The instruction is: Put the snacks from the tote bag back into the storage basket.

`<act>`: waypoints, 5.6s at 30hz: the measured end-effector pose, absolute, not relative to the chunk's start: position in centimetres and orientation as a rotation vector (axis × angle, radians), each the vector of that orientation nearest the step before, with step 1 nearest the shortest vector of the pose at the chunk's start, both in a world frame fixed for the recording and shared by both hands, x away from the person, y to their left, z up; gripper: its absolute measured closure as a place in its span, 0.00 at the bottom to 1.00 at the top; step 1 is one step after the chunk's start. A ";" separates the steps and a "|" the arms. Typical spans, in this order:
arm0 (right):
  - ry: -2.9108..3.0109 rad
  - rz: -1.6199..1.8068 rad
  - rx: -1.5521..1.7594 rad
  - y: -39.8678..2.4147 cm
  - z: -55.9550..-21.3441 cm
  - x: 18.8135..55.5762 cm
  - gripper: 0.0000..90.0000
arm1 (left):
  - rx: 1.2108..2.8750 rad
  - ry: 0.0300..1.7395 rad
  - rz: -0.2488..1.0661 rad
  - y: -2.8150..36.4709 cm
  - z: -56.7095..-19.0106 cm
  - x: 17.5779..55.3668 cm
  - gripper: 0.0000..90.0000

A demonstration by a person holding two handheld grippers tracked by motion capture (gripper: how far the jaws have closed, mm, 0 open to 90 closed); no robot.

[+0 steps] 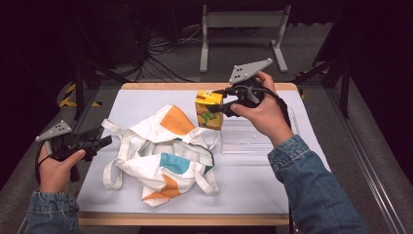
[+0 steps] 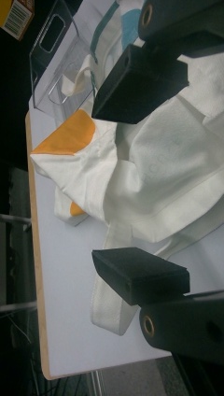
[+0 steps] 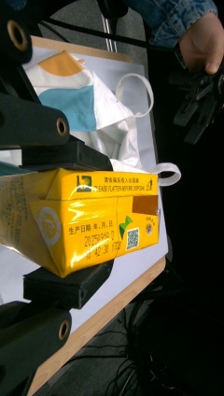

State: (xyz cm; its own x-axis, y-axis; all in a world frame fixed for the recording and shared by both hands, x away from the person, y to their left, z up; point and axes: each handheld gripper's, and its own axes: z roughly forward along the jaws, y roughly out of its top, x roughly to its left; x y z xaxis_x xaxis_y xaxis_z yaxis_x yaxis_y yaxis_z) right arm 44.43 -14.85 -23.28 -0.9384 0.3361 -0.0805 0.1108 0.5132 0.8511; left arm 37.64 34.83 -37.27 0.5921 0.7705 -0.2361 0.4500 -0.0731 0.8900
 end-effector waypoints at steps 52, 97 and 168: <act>2.540 1.309 0.443 -22.5 -31.5 46.6 0.57 | 1.722 1.026 0.343 34.7 -37.3 37.7 0.32; 2.683 1.273 0.451 -24.4 -36.4 46.8 0.56 | 1.731 1.028 0.340 34.7 -37.4 37.8 0.32; 2.035 1.398 0.998 -38.5 -38.9 32.3 0.23 | 1.739 0.921 0.434 36.0 -43.4 30.9 0.12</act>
